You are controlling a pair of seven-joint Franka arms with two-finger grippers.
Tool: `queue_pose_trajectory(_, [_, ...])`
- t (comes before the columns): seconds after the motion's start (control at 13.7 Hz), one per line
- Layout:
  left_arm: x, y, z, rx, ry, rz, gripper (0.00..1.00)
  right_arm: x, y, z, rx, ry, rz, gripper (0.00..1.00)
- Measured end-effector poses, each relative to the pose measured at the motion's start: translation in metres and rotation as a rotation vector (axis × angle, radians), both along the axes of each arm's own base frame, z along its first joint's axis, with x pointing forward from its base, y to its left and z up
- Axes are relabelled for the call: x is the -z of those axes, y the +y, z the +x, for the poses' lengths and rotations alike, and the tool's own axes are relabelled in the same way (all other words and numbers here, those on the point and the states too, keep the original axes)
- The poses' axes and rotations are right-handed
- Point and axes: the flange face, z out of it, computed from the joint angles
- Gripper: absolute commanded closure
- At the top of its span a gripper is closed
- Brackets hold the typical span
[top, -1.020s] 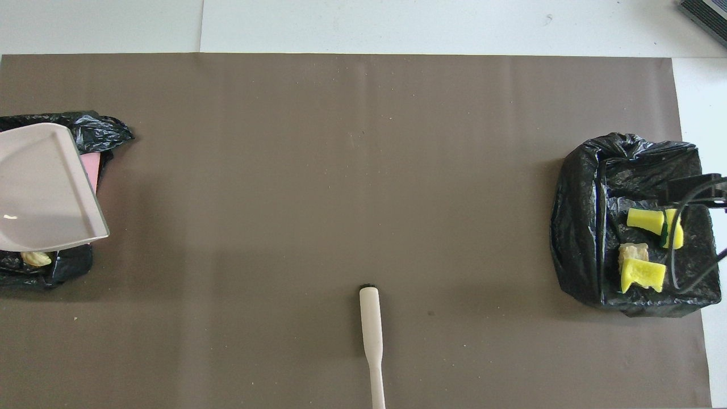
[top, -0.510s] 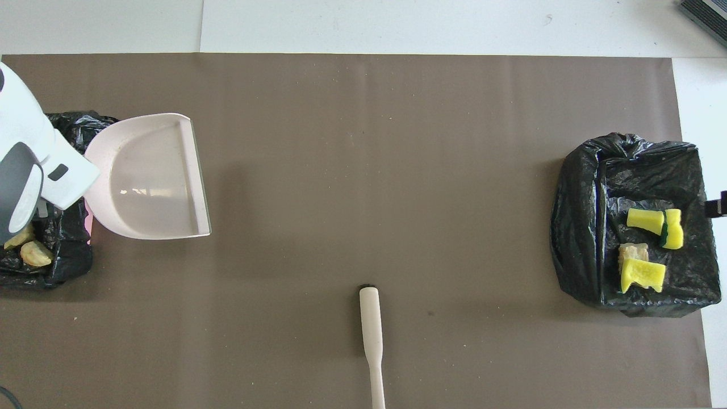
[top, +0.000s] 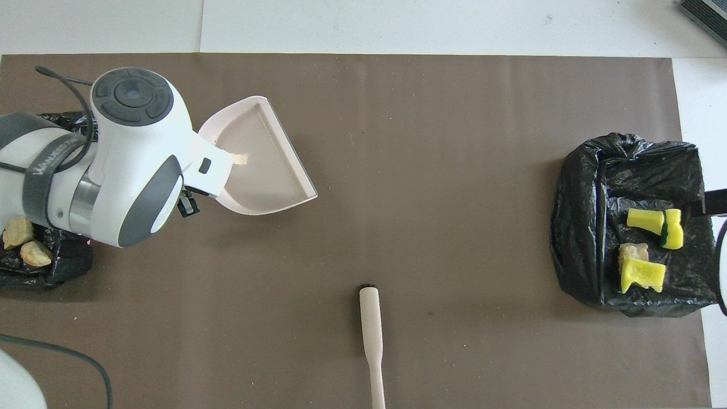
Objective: Sweep and dump trash in bin
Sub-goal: 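Bring the empty dustpan back from the bag with the left gripper, then lower the dustpan onto the mat center and open the left gripper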
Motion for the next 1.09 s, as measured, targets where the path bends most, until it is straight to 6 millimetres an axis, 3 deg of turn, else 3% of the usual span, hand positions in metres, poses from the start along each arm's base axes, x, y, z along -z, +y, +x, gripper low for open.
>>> queue_pose_trajectory(0.36, [0.015, -0.084, -0.004, -0.625, -0.117, -0.16, 1.0, 0.0, 0.021, 0.004, -0.081, 0.002, -0.093, 0.0])
queue_pose_trajectory(0.51, [0.007, -0.113, -0.005, -0.787, -0.155, -0.174, 1.0, 0.0, 0.026, 0.004, -0.077, -0.001, -0.059, 0.0])
queue_pose_trajectory(0.66, [-0.002, -0.128, 0.006, -0.895, -0.185, -0.198, 1.0, 0.0, 0.029, 0.004, -0.071, -0.004, -0.03, 0.0])
queue_pose_trajectory(0.8, [0.003, -0.142, 0.017, -0.937, -0.192, -0.21, 1.0, 0.0, 0.031, 0.004, -0.071, -0.005, -0.014, 0.0])
queue_pose_trajectory(1.09, [0.021, -0.179, 0.011, -0.946, -0.127, -0.262, 1.0, 0.0, 0.03, 0.004, -0.056, -0.006, -0.011, 0.0])
